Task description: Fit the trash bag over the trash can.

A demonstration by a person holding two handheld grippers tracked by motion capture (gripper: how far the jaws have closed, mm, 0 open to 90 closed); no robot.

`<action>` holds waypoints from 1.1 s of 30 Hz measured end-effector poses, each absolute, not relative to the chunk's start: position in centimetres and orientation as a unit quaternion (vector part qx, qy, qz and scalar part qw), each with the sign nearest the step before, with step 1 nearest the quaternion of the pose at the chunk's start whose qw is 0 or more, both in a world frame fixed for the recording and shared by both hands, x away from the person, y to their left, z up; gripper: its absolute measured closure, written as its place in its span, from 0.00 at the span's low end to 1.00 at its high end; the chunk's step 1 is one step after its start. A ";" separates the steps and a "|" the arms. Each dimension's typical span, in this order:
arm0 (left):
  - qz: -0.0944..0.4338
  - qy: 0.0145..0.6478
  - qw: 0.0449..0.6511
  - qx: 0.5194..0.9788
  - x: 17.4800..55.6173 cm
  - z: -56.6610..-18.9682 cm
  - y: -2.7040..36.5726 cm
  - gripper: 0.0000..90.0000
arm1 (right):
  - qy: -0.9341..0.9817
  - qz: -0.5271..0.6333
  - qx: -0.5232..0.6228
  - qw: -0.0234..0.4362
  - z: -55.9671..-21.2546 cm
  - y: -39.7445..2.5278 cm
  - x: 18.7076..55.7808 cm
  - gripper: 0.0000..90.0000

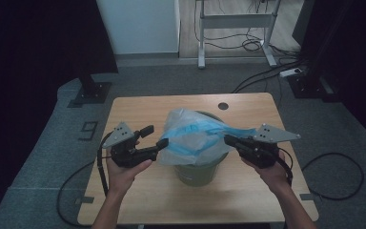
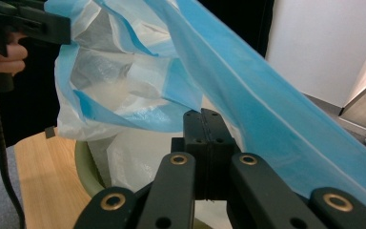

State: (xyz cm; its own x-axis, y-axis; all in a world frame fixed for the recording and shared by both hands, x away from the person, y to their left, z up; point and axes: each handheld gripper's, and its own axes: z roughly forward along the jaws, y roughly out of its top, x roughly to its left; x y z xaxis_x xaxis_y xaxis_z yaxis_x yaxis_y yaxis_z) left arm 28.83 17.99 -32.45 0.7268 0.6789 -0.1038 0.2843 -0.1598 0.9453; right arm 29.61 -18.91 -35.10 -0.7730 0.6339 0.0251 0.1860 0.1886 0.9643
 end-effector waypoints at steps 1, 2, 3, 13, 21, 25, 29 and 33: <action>0.177 0.314 0.558 0.748 28.8 -31.9 17.4 0.31 | 0.747 0.572 0.275 0.196 -34.9 -18.8 29.6 0.99; 0.177 0.310 0.556 0.751 28.8 -31.6 17.0 0.30 | 0.748 0.572 0.275 0.196 -34.8 -18.8 29.6 0.99; 0.177 0.310 0.556 0.751 28.8 -31.6 17.0 0.30 | 0.748 0.572 0.275 0.196 -34.7 -18.8 29.7 0.99; 0.190 0.275 0.534 0.777 30.0 -29.9 13.7 0.55 | 0.753 0.567 0.273 0.193 -34.4 -18.8 29.6 0.99; 0.172 0.273 0.546 0.773 31.3 -30.0 13.3 1.00 | 0.753 0.570 0.270 0.188 -35.3 -19.0 29.1 0.99; 0.172 0.289 0.548 0.766 31.8 -30.6 13.4 1.00 | 0.753 0.572 0.265 0.187 -35.8 -19.2 28.6 0.95; 0.169 0.299 0.547 0.763 31.9 -30.9 13.5 1.00 | 0.747 0.580 0.258 0.199 -35.5 -19.7 27.7 0.85; 0.164 0.307 0.548 0.760 32.1 -31.0 13.9 1.00 | 0.738 0.587 0.253 0.218 -34.6 -20.3 26.5 0.77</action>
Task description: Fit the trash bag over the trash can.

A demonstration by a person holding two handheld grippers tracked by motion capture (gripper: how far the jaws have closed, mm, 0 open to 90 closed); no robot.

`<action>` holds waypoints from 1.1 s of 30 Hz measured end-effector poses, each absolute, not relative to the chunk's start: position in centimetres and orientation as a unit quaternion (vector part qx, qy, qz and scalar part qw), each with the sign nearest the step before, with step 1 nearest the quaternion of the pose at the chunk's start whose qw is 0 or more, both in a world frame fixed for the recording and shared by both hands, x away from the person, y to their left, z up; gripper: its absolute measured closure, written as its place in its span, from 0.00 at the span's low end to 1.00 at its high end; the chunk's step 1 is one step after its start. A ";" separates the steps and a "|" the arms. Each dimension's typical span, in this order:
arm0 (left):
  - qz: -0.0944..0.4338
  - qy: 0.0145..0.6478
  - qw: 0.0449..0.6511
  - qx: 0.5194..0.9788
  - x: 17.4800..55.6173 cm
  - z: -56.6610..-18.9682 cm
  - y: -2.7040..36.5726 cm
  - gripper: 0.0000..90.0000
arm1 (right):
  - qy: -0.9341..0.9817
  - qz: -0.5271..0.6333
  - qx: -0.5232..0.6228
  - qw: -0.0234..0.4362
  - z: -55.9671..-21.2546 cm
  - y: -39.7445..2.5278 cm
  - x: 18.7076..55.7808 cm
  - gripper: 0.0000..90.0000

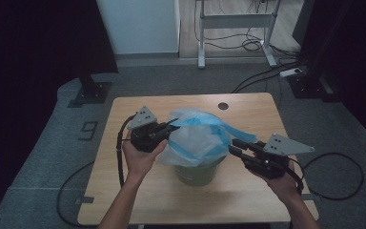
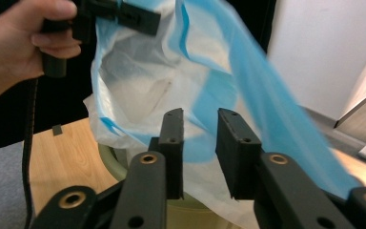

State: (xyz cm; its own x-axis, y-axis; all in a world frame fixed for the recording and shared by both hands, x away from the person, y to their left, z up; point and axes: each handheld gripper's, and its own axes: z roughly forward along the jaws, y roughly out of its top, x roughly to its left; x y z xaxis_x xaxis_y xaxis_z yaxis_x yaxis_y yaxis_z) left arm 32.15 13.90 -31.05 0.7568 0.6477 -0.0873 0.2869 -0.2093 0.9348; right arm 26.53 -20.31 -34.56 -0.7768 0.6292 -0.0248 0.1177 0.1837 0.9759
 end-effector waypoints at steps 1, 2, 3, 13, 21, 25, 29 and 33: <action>0.164 0.307 0.548 0.760 32.1 -31.0 13.9 1.00 | 0.738 0.587 0.253 0.218 -34.6 -20.3 26.5 0.77; 0.163 0.309 0.548 0.760 32.2 -31.1 14.0 1.00 | 0.734 0.591 0.251 0.222 -34.0 -20.5 26.1 0.74; 0.163 0.310 0.549 0.759 32.2 -31.1 14.0 1.00 | 0.734 0.591 0.251 0.222 -34.0 -20.5 26.1 0.74; 0.157 0.311 0.548 0.761 32.2 -31.4 13.7 1.00 | 0.736 0.589 0.252 0.218 -32.7 -18.8 26.6 0.62; 0.158 0.312 0.548 0.760 32.2 -31.5 13.7 1.00 | 0.735 0.588 0.261 0.214 -32.0 -17.0 28.5 0.61; 0.157 0.316 0.548 0.758 32.2 -31.8 13.8 1.00 | 0.737 0.586 0.266 0.209 -31.7 -16.2 28.9 0.89; 0.162 0.328 0.555 0.747 32.3 -31.9 14.6 1.00 | 0.742 0.575 0.272 0.210 -32.1 -16.0 29.0 0.99; 0.162 0.346 0.565 0.732 32.5 -32.0 16.0 1.00 | 0.738 0.575 0.290 0.201 -32.8 -17.0 29.4 0.99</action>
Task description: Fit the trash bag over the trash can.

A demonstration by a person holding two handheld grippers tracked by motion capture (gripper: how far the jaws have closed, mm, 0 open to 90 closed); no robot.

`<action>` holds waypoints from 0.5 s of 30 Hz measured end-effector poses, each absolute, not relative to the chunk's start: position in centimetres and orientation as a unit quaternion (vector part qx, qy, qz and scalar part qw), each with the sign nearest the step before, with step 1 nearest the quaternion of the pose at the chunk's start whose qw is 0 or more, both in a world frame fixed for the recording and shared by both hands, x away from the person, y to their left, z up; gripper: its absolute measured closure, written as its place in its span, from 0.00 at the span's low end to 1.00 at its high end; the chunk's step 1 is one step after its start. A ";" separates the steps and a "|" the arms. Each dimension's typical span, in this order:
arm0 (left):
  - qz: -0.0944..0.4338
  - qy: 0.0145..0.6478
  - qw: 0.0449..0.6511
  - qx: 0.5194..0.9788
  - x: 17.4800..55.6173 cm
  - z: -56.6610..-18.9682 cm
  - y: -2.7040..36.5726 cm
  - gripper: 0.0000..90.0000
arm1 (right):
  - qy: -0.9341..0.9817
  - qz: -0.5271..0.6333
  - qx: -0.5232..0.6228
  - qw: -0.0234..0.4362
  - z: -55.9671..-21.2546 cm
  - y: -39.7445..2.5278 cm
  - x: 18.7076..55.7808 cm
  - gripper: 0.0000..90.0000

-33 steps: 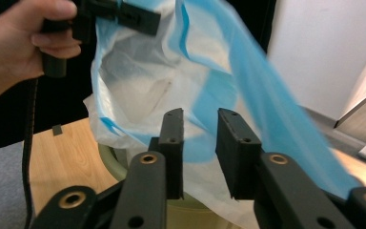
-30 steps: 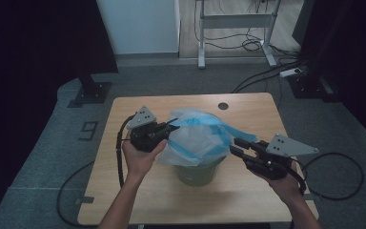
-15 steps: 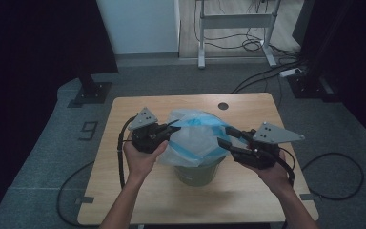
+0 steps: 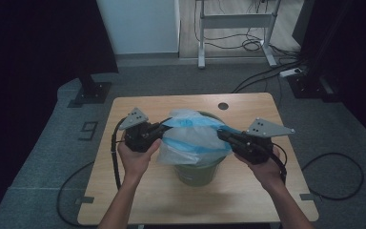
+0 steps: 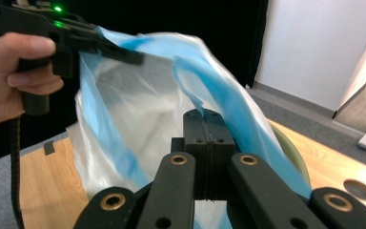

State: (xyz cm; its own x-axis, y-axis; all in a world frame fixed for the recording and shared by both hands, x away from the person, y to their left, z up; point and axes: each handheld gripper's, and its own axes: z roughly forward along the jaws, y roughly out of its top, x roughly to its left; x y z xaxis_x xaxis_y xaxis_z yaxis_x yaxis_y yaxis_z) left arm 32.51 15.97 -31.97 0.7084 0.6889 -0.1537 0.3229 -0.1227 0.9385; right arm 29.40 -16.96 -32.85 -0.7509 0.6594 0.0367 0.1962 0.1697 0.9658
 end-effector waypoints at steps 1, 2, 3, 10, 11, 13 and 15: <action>0.161 0.351 0.567 0.728 32.6 -32.0 16.3 1.00 | 0.737 0.576 0.293 0.199 -33.0 -17.2 29.5 0.99; 0.161 0.356 0.569 0.724 32.6 -32.1 16.6 1.00 | 0.735 0.577 0.297 0.197 -33.2 -17.5 29.6 0.99; 0.162 0.360 0.570 0.720 32.7 -32.2 16.9 1.00 | 0.734 0.577 0.300 0.196 -33.4 -17.8 29.6 0.99; 0.150 0.380 0.584 0.702 32.6 -33.1 18.6 1.00 | 0.725 0.576 0.326 0.188 -34.3 -19.6 29.9 0.99; 0.148 0.383 0.586 0.699 32.5 -33.3 18.9 1.00 | 0.724 0.576 0.331 0.186 -34.5 -19.9 29.9 0.99; 0.148 0.386 0.585 0.698 32.4 -33.5 19.4 1.00 | 0.721 0.574 0.341 0.185 -34.9 -20.6 30.0 0.99; 0.150 0.389 0.585 0.695 32.2 -33.7 20.0 1.00 | 0.719 0.571 0.353 0.183 -35.3 -21.2 30.1 0.99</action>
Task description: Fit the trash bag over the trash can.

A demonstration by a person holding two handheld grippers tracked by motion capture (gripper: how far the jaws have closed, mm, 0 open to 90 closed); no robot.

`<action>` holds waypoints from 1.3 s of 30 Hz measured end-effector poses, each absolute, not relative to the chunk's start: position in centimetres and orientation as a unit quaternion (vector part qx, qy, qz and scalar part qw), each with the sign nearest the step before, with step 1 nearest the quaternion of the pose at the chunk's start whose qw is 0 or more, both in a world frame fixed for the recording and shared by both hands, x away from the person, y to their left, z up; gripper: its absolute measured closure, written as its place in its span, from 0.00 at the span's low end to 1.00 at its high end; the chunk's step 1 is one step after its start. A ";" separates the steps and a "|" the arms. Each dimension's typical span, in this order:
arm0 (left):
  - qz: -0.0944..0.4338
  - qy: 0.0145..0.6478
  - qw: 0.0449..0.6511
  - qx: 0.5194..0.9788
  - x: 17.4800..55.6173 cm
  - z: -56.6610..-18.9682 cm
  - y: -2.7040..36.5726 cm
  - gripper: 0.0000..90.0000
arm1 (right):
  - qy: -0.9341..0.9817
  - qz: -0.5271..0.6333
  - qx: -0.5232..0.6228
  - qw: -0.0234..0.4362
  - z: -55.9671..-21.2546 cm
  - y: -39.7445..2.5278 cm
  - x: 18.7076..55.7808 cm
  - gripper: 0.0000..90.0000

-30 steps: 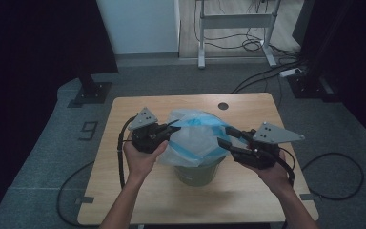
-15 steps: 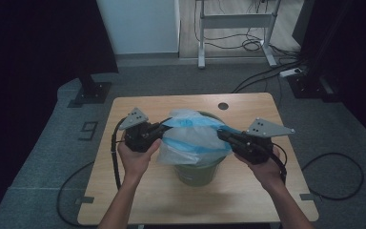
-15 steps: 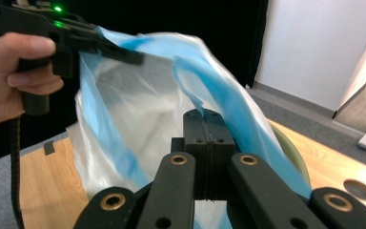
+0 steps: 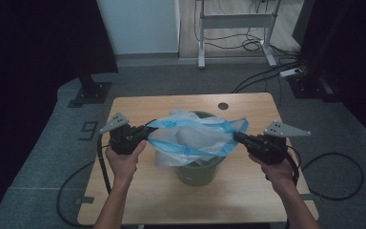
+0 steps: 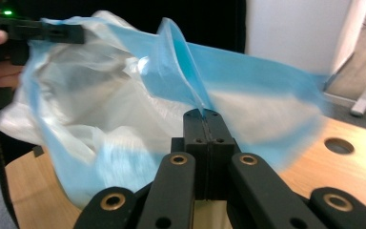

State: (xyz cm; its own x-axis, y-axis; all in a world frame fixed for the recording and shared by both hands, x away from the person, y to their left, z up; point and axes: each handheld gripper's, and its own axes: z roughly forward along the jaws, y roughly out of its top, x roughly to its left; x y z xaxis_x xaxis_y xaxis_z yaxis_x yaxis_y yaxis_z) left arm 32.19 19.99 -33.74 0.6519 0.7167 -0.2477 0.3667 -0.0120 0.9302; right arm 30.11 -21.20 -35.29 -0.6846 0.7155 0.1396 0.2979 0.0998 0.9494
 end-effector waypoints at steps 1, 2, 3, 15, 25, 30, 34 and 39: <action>0.149 0.392 0.585 0.694 32.1 -33.9 20.4 1.00 | 0.717 0.568 0.360 0.182 -35.6 -21.7 30.2 0.99; 0.149 0.392 0.585 0.694 32.1 -33.9 20.4 1.00 | 0.717 0.568 0.360 0.182 -35.6 -21.7 30.2 0.99; 0.151 0.395 0.584 0.693 31.9 -34.0 20.7 1.00 | 0.716 0.567 0.363 0.182 -35.7 -21.9 30.2 0.99; 0.128 0.400 0.573 0.703 31.5 -36.0 21.8 1.00 | 0.704 0.547 0.413 0.186 -37.4 -25.0 31.4 0.99; 0.107 0.395 0.564 0.717 30.7 -37.5 21.9 1.00 | 0.724 0.542 0.393 0.168 -38.6 -25.5 30.0 0.99; 0.140 0.387 0.545 0.730 30.0 -37.7 21.4 0.82 | 0.733 0.547 0.360 0.186 -38.5 -24.8 29.3 0.81; 0.159 0.373 0.540 0.737 29.4 -36.5 20.8 0.65 | 0.728 0.555 0.346 0.204 -37.5 -24.2 28.9 0.65; 0.177 0.362 0.532 0.744 29.0 -35.2 19.8 0.58 | 0.717 0.565 0.345 0.219 -35.6 -23.0 29.4 0.52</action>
State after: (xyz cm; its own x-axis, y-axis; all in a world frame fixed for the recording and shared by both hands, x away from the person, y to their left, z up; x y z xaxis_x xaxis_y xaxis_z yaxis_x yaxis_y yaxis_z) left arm 28.97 19.78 -35.21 0.6746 0.7280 -0.1224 0.3508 -0.1702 0.9209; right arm 29.39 -23.03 -35.63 -0.6670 0.7412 0.0756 0.2473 0.1245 0.9609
